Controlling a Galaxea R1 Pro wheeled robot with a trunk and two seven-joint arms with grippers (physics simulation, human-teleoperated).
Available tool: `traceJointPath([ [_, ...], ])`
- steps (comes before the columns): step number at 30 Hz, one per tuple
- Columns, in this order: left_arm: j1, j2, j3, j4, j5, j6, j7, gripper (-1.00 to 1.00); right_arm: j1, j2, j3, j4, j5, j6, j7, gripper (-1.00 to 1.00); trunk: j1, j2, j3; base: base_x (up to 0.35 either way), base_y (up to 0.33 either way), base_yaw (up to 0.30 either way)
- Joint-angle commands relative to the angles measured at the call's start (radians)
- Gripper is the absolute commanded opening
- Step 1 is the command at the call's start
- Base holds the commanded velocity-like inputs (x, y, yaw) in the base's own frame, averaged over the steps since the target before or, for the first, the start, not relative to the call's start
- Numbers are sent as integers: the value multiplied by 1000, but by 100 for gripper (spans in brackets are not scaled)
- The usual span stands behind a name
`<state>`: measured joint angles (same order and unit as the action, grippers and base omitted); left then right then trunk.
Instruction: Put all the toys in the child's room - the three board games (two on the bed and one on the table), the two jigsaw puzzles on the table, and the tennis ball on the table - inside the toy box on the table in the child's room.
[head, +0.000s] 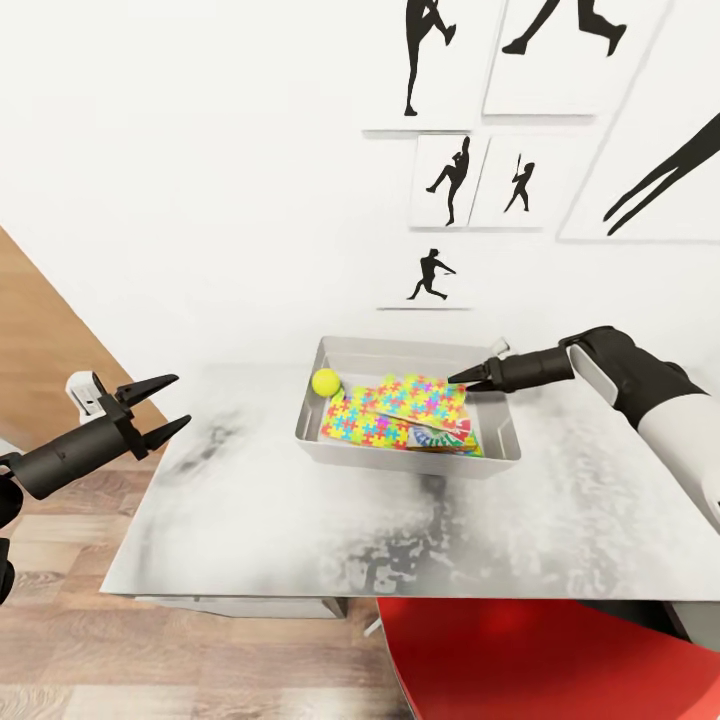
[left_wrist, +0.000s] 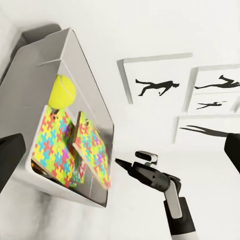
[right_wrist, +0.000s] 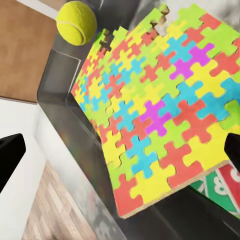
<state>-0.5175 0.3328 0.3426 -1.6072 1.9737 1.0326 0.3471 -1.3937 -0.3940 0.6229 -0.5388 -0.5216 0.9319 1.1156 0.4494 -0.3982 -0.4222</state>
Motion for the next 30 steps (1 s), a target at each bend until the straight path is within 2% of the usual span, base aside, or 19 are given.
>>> traceJointPath([
  [1, -1, 0, 1, -1, 10, 3, 10, 100, -3, -1, 5, -3, -5, 5, 1, 100, 1, -2, -2, 0, 0, 0],
  [8, -1, 0, 1, -1, 10, 3, 9, 100, -7, 1, 3, -58, -3, 9, -3, 100, 1, -2, -2, 0, 0, 0],
  [12, -1, 0, 0, -1, 10, 3, 9, 100, -3, -12, -2, -127, -4, 10, -3, 100, 1, -2, -2, 0, 0, 0],
  [14, -1, 0, -2, -2, 10, 3, 11, 100, 14, -86, -5, -259, -8, 14, -3, 100, 1, -2, -2, 0, 0, 0],
  [15, -1, 0, -3, -2, 9, 3, 11, 100, 23, -110, -6, -298, -9, 15, -3, 100, 1, -2, -2, 0, 0, 0],
  [16, -1, 0, -3, -2, 10, 3, 13, 100, 52, -162, -10, -386, -11, 16, -5, 100, 1, -2, -2, 0, 0, 0],
  [17, -2, 0, -4, -2, 10, 3, 13, 100, 71, -187, -17, -433, -12, 17, -7, 100, 1, -2, -2, 0, 0, 0],
  [18, -4, -2, -7, -2, 10, 3, 13, 100, 115, -234, -48, -529, -13, 18, -10, 100, 1, -2, -2, 0, 0, 0],
  [19, -7, -5, -14, -2, 10, 3, 13, 100, 168, -268, -103, -619, -13, 17, -14, 100, 1, -2, -2, 0, 0, 0],
  [20, -9, -7, -21, -2, 10, 3, 13, 100, 198, -280, -139, -661, -12, 18, -18, 100, 1, -2, -2, 0, 0, 0],
  [21, -14, -9, -42, -2, 10, 3, 12, 100, 263, -298, -221, -743, -11, 20, -34, 100, 1, -2, -2, 0, 0, 0],
  [23, -20, -10, -66, -2, 9, 2, 10, 100, 333, -309, -312, -827, -10, 25, -61, 100, 1, -2, -2, 0, 0, 0],
  [24, -24, -12, -82, -2, 9, 2, 7, 100, 411, -317, -407, -911, -9, 45, -101, 100, 1, -2, -2, 0, 0, 0],
  [25, -25, -13, -88, -2, 9, 1, 5, 100, 452, -319, -457, -946, -8, 60, -124, 100, 1, -2, -2, 0, 0, 0],
  [26, -28, -14, -98, -2, 9, 1, 1, 100, 531, -321, -562, -993, -8, 93, -170, 100, 1, -2, -2, 0, 0, 0],
  [27, -28, -15, -101, -2, 9, 0, -2, 100, 566, -321, -615, -1010, -8, 105, -191, 100, 1, -2, -2, 0, 0, 0],
  [28, -30, -20, -107, -2, 7, 0, -6, 100, 628, -321, -716, -1034, -8, 115, -222, 100, 1, -2, -2, 0, 0, 0],
  [29, -31, -24, -109, -2, 6, -1, -8, 100, 653, -321, -761, -1042, -7, 115, -233, 100, 1, -2, -2, 0, 0, 0],
  [30, -35, -44, -114, -2, 2, -1, -11, 100, 738, -323, -898, -1062, 9, 115, -269, 100, 1, -2, -1, -32, -11, -49],
])
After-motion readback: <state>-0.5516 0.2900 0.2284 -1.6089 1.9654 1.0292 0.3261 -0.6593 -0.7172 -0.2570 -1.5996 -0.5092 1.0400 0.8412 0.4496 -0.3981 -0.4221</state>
